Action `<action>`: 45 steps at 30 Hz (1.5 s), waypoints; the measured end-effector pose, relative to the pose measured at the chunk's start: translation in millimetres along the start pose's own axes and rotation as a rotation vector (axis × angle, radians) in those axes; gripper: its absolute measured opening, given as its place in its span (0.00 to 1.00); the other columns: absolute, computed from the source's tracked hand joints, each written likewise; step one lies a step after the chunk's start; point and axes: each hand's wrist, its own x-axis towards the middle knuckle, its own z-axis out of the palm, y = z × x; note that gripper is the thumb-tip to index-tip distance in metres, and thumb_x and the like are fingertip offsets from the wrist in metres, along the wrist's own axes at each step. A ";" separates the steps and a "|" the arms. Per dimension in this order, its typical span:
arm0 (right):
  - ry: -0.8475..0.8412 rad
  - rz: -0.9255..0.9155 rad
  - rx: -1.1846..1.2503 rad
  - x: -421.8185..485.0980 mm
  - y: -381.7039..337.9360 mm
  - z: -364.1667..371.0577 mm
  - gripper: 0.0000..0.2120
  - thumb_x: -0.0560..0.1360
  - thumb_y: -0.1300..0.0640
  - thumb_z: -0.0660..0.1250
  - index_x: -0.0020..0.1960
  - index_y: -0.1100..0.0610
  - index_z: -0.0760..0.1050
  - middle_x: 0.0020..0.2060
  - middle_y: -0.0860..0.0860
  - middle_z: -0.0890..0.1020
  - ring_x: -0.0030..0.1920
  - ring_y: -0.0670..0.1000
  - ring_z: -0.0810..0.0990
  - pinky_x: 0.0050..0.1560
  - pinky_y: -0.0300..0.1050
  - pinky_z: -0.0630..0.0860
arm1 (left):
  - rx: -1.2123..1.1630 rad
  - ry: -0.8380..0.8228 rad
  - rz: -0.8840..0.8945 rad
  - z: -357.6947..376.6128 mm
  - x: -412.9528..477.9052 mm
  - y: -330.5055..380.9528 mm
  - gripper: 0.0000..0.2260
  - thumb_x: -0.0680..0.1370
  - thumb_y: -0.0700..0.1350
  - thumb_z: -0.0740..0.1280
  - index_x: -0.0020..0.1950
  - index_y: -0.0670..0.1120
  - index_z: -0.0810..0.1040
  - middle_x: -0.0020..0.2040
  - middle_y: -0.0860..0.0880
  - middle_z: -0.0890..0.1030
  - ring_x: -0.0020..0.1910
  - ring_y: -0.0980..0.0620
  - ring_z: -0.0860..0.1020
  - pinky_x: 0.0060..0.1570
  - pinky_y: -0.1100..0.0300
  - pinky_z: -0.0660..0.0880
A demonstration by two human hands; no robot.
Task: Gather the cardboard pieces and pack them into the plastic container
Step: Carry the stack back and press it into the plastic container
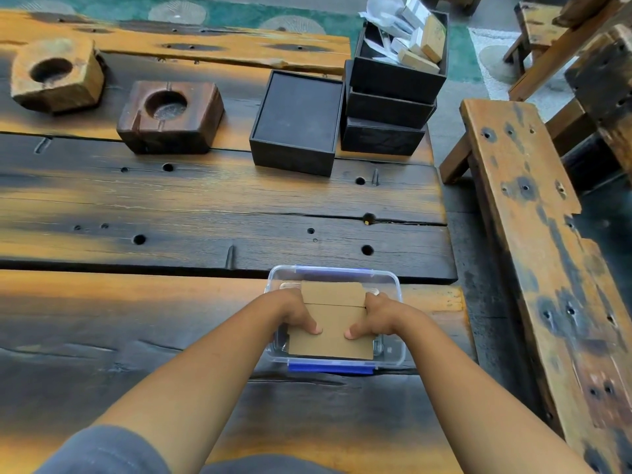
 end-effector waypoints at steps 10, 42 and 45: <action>-0.021 -0.041 0.176 0.2 5.3 -2.6 0.38 0.63 0.41 0.78 0.69 0.48 0.70 0.67 0.52 0.71 0.57 0.51 0.76 0.54 0.43 0.72 | -0.062 -0.056 0.072 -7.8 -0.5 -5.4 0.37 0.67 0.50 0.80 0.71 0.52 0.65 0.68 0.44 0.73 0.62 0.38 0.74 0.51 0.39 0.79; -0.092 0.055 -0.057 3.0 -3.3 -10.0 0.51 0.60 0.29 0.73 0.73 0.55 0.66 0.72 0.52 0.65 0.67 0.55 0.71 0.67 0.52 0.71 | 0.142 -0.137 -0.048 -3.1 10.7 -1.9 0.42 0.68 0.60 0.76 0.74 0.41 0.66 0.69 0.39 0.74 0.64 0.36 0.75 0.62 0.44 0.76; -0.101 0.067 -0.108 2.7 -4.0 -6.7 0.50 0.61 0.30 0.73 0.74 0.54 0.64 0.73 0.53 0.65 0.68 0.55 0.70 0.67 0.51 0.69 | 0.151 -0.127 -0.057 -0.2 11.4 -1.4 0.42 0.68 0.60 0.76 0.74 0.41 0.66 0.69 0.39 0.74 0.64 0.37 0.75 0.62 0.43 0.75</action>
